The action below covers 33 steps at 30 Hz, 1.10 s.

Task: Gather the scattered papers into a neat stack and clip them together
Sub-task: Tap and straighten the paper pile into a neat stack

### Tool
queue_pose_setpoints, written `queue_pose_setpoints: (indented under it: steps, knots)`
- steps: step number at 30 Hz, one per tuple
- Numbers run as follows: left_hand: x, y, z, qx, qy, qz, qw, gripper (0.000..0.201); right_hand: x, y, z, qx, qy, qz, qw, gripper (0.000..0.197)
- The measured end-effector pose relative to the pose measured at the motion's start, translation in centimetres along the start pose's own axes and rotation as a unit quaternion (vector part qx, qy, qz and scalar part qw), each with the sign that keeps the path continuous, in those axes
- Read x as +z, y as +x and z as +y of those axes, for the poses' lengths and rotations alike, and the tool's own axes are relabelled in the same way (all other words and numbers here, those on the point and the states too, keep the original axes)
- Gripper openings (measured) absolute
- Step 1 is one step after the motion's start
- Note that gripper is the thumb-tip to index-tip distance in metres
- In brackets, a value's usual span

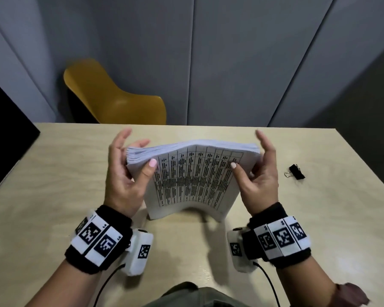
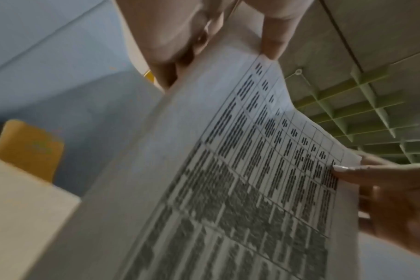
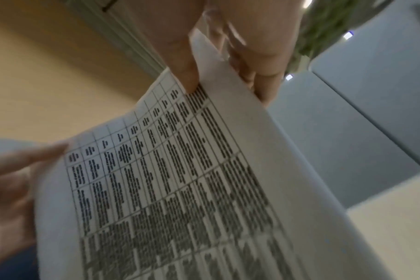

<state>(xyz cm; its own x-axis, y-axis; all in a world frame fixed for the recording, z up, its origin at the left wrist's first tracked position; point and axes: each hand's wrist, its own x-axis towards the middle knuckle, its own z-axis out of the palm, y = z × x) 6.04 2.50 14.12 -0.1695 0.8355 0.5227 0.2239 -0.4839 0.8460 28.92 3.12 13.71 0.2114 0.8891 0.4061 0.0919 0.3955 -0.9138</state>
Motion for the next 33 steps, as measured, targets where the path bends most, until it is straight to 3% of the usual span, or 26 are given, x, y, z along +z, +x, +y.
queue_pose_setpoints:
  steps: [2, 4, 6, 10, 15, 20, 23, 26, 30, 33]
  knots:
    - [-0.7, 0.2, 0.5, 0.065, 0.057, 0.004, 0.996, 0.053, -0.3, 0.2, -0.9, -0.074, -0.098, 0.000, 0.992, 0.069]
    - [-1.4, 0.4, 0.6, 0.117, 0.144, -0.002, 0.983, 0.037, -0.6, 0.5, -1.4, -0.133, -0.186, -0.023, 0.973, 0.055]
    - [-1.8, 0.6, 0.7, 0.135, 0.196, 0.005, 0.971, 0.027, -0.8, 0.6, -1.6, -0.150, -0.218, -0.033, 0.964, 0.044]
    - [-2.2, 0.9, 0.7, 0.156, 0.234, 0.007, 0.960, 0.024, -1.2, 0.8, -1.8, -0.180, -0.249, -0.029, 0.951, 0.041]
    - [-1.7, 1.2, 0.9, 0.148, 0.301, -0.022, 0.942, 0.049, -1.2, 1.3, -2.2, -0.172, -0.254, -0.020, 0.951, 0.034]
    - [-1.7, 1.2, 1.3, 0.153, 0.286, -0.020, 0.946, 0.053, -1.2, 1.2, -2.3, -0.178, -0.231, -0.007, 0.956, 0.027]
    - [-1.7, 1.0, 1.1, 0.156, 0.300, -0.040, 0.940, 0.058, -1.1, 0.9, -2.4, -0.199, -0.276, -0.023, 0.940, 0.039]
    - [-2.0, 0.8, 0.9, 0.144, 0.310, -0.106, 0.934, 0.055, -1.1, 0.5, -2.4, -0.201, -0.359, -0.076, 0.908, 0.055]
    - [-1.9, 0.7, 1.2, 0.122, 0.309, -0.125, 0.935, 0.047, -1.0, 0.1, -2.2, -0.184, -0.376, -0.096, 0.903, 0.064]
    - [-1.7, 0.5, 1.2, 0.119, 0.310, -0.112, 0.936, 0.046, -0.9, 0.0, -2.3, -0.174, -0.355, -0.093, 0.914, 0.060]
